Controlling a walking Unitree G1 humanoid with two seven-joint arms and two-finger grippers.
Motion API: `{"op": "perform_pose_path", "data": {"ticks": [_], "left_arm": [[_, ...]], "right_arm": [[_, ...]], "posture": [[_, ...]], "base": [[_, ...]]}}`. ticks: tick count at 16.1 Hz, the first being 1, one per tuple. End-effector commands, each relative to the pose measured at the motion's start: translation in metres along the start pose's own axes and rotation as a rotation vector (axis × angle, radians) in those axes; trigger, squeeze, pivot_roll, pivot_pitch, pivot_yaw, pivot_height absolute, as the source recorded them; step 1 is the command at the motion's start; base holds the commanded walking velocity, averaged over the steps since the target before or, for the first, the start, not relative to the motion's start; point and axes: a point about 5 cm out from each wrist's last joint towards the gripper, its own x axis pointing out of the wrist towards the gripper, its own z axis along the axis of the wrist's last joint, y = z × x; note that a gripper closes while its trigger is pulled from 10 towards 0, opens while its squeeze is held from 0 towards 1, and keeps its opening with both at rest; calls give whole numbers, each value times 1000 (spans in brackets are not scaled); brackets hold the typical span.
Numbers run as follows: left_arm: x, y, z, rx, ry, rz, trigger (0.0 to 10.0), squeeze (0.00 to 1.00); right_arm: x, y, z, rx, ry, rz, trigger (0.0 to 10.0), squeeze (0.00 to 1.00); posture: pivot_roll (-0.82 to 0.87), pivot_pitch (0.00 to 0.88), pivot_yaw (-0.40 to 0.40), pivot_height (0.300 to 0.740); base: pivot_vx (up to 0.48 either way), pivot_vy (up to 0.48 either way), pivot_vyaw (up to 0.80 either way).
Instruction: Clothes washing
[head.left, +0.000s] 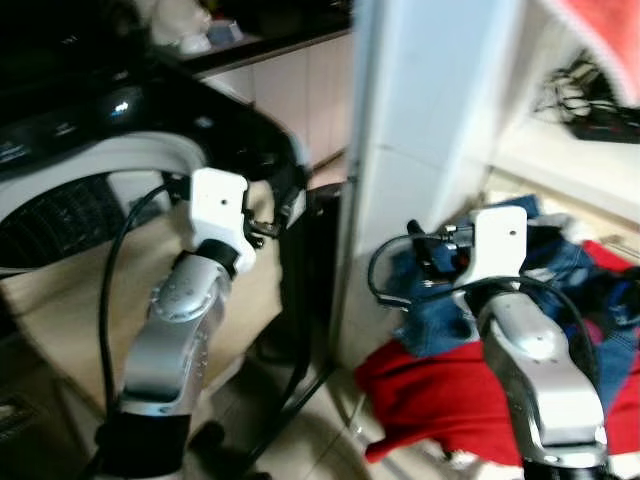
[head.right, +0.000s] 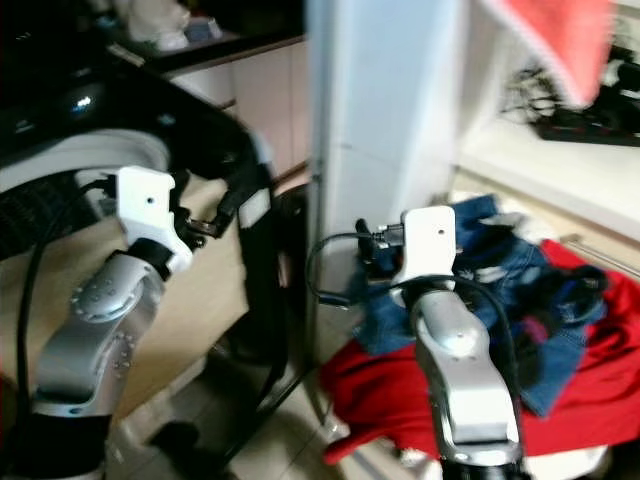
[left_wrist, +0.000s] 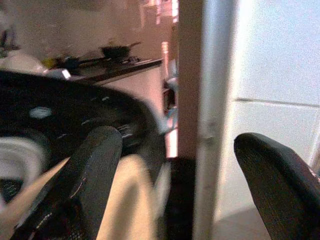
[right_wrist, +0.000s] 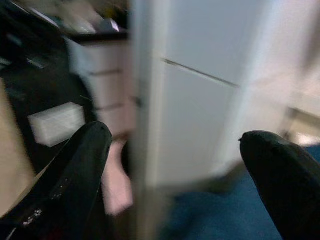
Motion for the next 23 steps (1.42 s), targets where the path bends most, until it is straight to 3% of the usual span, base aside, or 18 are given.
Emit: {"op": "perform_pose_path", "data": {"ticks": [1, 4, 9, 10, 14, 19, 21, 23], "left_arm": [[2, -2, 3, -2, -7, -4, 10000, 0], [4, -7, 12, 39, -45, 2, 10000, 0], [5, -13, 8, 17, -30, -4, 10000, 0], [6, -12, 7, -25, -19, 8, 10000, 0], [7, -10, 9, 1, -35, -2, 10000, 0], [6, -4, 9, -17, -45, 48, 10000, 0], [5, -1, 8, -14, -40, 58, 10000, 0], [4, 1, 9, -6, -42, 70, 10000, 0]], "right_arm": [[-1, -8, 11, 3, -53, -29, 10000, 0], [0, -9, 18, 0, -91, -29, 10000, 0], [0, -9, 18, -8, -89, -26, 10000, 0], [1, -9, 16, -25, -69, -22, 10000, 0], [1, -10, 11, -40, -38, -38, 10000, 0], [2, -14, 12, -51, -31, -51, 10000, 0], [3, -11, 12, -50, -34, -24, 10000, 0], [4, 0, 9, -126, -13, 64, 10000, 0]], "posture": [[-49, 0, 21, 740], [-49, 0, 21, 740], [-54, 0, 23, 740], [-54, 0, 21, 740], [-56, 0, 22, 740], [-54, 0, 20, 740], [-51, 0, 17, 740], [-44, 0, 11, 740]], "base": [[0, 480, 0], [0, -160, 0], [0, -480, 0], [0, 0, 0], [0, 0, 0], [324, 0, -308], [360, 0, 0], [360, 0, 800]]}}
